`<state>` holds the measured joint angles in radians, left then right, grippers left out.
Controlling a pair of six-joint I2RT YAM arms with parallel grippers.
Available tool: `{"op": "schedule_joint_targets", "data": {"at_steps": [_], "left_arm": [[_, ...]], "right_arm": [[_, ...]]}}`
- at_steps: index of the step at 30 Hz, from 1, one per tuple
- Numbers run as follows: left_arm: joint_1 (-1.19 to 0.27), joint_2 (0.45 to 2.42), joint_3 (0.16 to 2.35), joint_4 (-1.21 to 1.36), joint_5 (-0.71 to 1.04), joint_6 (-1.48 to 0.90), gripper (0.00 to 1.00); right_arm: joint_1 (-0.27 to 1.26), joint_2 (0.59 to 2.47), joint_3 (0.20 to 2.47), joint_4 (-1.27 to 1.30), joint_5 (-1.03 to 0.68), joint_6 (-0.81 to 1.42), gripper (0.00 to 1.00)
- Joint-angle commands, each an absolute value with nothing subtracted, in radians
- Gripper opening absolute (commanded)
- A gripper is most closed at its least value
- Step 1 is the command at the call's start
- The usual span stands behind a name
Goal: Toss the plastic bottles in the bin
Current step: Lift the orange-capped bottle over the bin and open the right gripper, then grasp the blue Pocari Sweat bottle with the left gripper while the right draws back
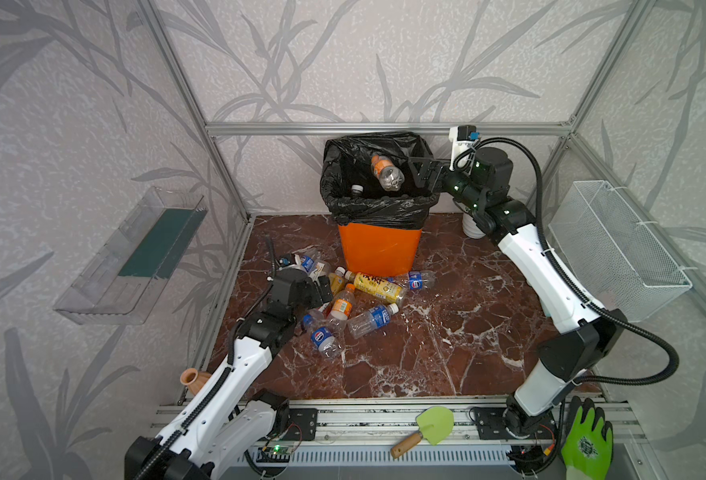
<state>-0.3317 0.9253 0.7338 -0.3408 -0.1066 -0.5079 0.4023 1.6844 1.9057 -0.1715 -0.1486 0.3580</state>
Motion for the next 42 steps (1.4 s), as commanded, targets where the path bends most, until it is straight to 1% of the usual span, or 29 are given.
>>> {"op": "schedule_joint_targets", "data": {"at_steps": [1, 8, 12, 15, 18, 20, 22, 26, 30, 34, 42], "left_arm": [[-0.330, 0.919, 0.774, -0.347, -0.080, -0.477, 0.99], [-0.338, 0.895, 0.770, -0.325, -0.032, -0.431, 0.99], [-0.371, 0.893, 0.764, -0.339, 0.037, -0.341, 0.97], [-0.424, 0.906, 0.767, -0.383, 0.058, -0.274, 0.95], [-0.510, 0.932, 0.771, -0.419, 0.040, -0.207, 0.95], [-0.565, 0.962, 0.780, -0.433, 0.029, -0.180, 0.95], [-0.619, 1.008, 0.791, -0.439, 0.026, -0.159, 0.94], [-0.726, 1.119, 0.821, -0.461, 0.002, -0.109, 0.94], [-0.803, 1.254, 0.873, -0.510, -0.054, -0.064, 0.92], [-0.808, 1.350, 0.902, -0.515, -0.043, -0.034, 0.91], [-0.808, 1.489, 0.968, -0.536, -0.082, 0.013, 0.91]], "right_arm": [[0.399, 1.548, 1.861, -0.164, -0.084, 0.291, 0.96], [0.359, 1.344, 1.545, -0.082, -0.061, 0.305, 0.96], [0.339, 1.189, 1.241, 0.008, -0.030, 0.348, 0.98], [0.302, 1.077, 1.015, 0.028, 0.017, 0.413, 0.98], [0.238, 0.981, 0.824, 0.020, 0.007, 0.511, 0.98], [0.213, 0.914, 0.730, 0.005, 0.012, 0.559, 0.98], [0.203, 0.841, 0.639, -0.004, 0.054, 0.598, 0.98], [0.179, 0.738, 0.533, -0.005, 0.092, 0.669, 0.99], [0.151, 0.719, 0.503, -0.025, 0.062, 0.700, 0.99], [0.146, 0.727, 0.478, 0.006, 0.049, 0.736, 0.99], [0.143, 0.755, 0.466, 0.046, 0.038, 0.752, 0.99]]}}
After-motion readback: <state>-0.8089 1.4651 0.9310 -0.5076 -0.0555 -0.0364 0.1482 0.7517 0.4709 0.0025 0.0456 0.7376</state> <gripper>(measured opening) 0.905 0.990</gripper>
